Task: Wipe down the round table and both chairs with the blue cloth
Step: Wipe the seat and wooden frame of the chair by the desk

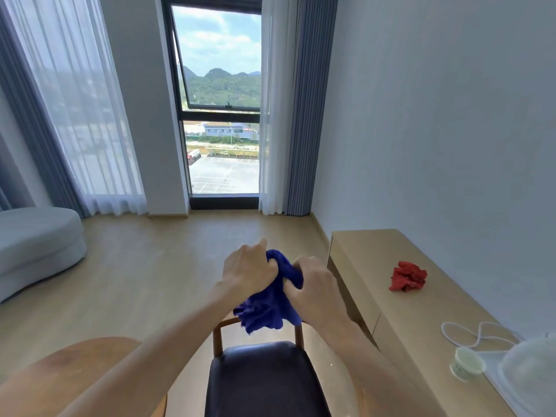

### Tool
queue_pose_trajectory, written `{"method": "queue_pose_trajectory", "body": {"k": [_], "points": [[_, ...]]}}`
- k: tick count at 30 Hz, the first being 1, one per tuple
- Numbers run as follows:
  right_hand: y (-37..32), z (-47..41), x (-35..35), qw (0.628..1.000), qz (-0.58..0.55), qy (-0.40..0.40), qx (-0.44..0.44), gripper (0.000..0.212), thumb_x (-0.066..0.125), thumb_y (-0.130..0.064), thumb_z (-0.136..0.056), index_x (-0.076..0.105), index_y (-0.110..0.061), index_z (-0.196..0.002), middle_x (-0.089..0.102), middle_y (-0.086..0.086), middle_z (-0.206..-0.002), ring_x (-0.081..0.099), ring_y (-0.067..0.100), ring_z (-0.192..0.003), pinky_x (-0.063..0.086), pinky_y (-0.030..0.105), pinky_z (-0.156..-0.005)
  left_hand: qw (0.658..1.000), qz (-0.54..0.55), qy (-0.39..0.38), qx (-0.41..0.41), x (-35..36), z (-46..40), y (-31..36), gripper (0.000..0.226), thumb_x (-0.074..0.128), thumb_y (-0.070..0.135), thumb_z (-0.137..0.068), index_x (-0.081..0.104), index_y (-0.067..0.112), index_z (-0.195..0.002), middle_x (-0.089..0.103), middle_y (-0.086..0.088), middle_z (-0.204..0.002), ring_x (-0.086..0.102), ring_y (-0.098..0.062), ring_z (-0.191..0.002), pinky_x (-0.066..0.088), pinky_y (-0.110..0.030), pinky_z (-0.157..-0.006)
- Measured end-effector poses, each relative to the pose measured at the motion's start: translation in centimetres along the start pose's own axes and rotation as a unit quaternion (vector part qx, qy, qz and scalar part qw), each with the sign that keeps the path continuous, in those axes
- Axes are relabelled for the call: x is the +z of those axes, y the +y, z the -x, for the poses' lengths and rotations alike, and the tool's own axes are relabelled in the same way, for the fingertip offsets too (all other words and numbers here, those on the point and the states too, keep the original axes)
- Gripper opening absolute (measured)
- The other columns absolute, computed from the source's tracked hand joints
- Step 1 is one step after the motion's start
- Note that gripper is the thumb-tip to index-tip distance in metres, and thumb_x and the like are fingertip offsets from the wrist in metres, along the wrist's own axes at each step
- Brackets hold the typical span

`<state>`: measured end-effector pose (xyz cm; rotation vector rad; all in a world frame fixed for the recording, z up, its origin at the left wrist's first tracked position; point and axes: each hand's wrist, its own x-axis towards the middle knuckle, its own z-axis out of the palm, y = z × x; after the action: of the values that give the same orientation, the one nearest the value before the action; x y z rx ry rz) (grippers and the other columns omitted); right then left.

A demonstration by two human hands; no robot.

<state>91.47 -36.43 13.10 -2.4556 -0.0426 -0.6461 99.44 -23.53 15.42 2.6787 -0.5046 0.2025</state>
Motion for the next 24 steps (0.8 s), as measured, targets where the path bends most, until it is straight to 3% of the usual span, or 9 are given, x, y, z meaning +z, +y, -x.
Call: {"method": "queue_pose_trajectory", "body": {"k": [4, 8, 10, 13, 15, 18, 20, 22, 24], "points": [[-0.7, 0.7, 1.3, 0.997, -0.058, -0.037, 0.023, 0.03, 0.057, -0.033, -0.09, 0.052, -0.019, -0.115, 0.062, -0.001, -0.102, 0.059, 0.01, -0.085, 0.051, 0.019, -0.075, 0.969, 0.171, -0.106, -0.144, -0.4, -0.2, 1.3, 0.012, 0.043, 0.014, -0.089, 0.052, 0.015, -0.097, 0.058, -0.003, -0.081, 0.058, -0.018, -0.073, 0.044, -0.027, -0.057], [0.1, 0.6, 1.6, 0.996, -0.023, -0.076, 0.036, 0.062, 0.07, -0.046, -0.077, 0.041, -0.024, -0.128, 0.051, -0.008, -0.115, 0.05, 0.01, -0.102, 0.047, 0.023, -0.088, 0.848, 0.422, -0.182, -0.264, -1.9, 0.2, 1.7, 0.023, 0.043, 0.004, -0.083, 0.058, -0.001, -0.099, 0.07, -0.021, -0.085, 0.071, -0.035, -0.077, 0.06, -0.039, -0.071], [0.8, 0.3, 1.7, 0.996, -0.012, -0.076, 0.038, 0.063, 0.073, -0.039, -0.076, 0.04, -0.022, -0.127, 0.049, -0.006, -0.115, 0.049, 0.011, -0.101, 0.046, 0.022, -0.087, 0.826, 0.457, -0.209, -0.254, -2.3, 0.3, 1.6, 0.028, 0.04, 0.0, -0.081, 0.058, -0.004, -0.103, 0.071, -0.025, -0.089, 0.072, -0.037, -0.079, 0.06, -0.042, -0.073], [2.0, -0.3, 0.9, 0.997, -0.02, -0.07, 0.027, 0.052, 0.072, -0.021, -0.081, 0.043, -0.019, -0.124, 0.053, -0.002, -0.115, 0.051, 0.01, -0.095, 0.043, 0.011, -0.075, 0.845, 0.429, -0.236, -0.214, -2.6, 0.0, 1.3, 0.029, 0.041, -0.006, -0.085, 0.063, -0.003, -0.103, 0.072, -0.022, -0.092, 0.072, -0.031, -0.085, 0.059, -0.039, -0.08], [2.6, -0.9, -0.1, 0.997, -0.041, -0.059, 0.015, 0.045, 0.07, -0.012, -0.081, 0.048, -0.019, -0.119, 0.056, -0.003, -0.11, 0.051, 0.005, -0.089, 0.041, 0.006, -0.067, 0.895, 0.36, -0.217, -0.151, -2.3, -0.3, 0.5, 0.024, 0.051, -0.004, -0.087, 0.068, 0.006, -0.103, 0.072, -0.013, -0.092, 0.07, -0.022, -0.086, 0.059, -0.031, -0.077], [3.4, -1.3, -1.4, 0.996, -0.087, -0.035, 0.001, 0.038, 0.07, -0.007, -0.08, 0.054, -0.023, -0.111, 0.059, -0.007, -0.103, 0.053, -0.002, -0.087, 0.041, 0.002, -0.07, 0.953, 0.27, -0.137, -0.03, -1.2, 0.1, -1.5, 0.027, 0.059, 0.001, -0.085, 0.061, 0.024, -0.1, 0.063, 0.0, -0.1, 0.058, -0.016, -0.094, 0.052, -0.03, -0.08], [3.9, -1.4, -1.9, 0.99, -0.137, -0.022, 0.006, 0.037, 0.071, -0.004, -0.081, 0.055, -0.025, -0.108, 0.06, -0.009, -0.101, 0.057, -0.003, -0.087, 0.042, 0.003, -0.071, 0.956, 0.252, -0.144, 0.039, 0.3, 0.8, -2.9, 0.043, 0.068, 0.007, -0.082, 0.053, 0.027, -0.116, 0.057, 0.005, -0.117, 0.053, -0.011, -0.106, 0.048, -0.029, -0.09], [4.5, -1.4, -2.3, 0.978, -0.208, -0.023, 0.025, 0.036, 0.07, -0.001, -0.082, 0.056, -0.022, -0.108, 0.064, -0.007, -0.101, 0.062, 0.002, -0.09, 0.049, 0.01, -0.073, 0.937, 0.276, -0.2, 0.083, 2.0, 1.4, -3.8, 0.061, 0.074, 0.012, -0.081, 0.043, 0.027, -0.132, 0.05, 0.01, -0.13, 0.047, -0.006, -0.118, 0.043, -0.027, -0.097], [5.2, -1.2, -2.6, 0.953, -0.296, -0.027, 0.052, 0.035, 0.069, 0.002, -0.083, 0.056, -0.017, -0.111, 0.068, -0.006, -0.098, 0.066, 0.012, -0.092, 0.055, 0.022, -0.075, 0.91, 0.331, -0.229, 0.101, 3.1, 1.9, -4.0, 0.065, 0.075, 0.015, -0.082, 0.039, 0.028, -0.135, 0.05, 0.011, -0.132, 0.048, -0.005, -0.122, 0.044, -0.025, -0.1]]}}
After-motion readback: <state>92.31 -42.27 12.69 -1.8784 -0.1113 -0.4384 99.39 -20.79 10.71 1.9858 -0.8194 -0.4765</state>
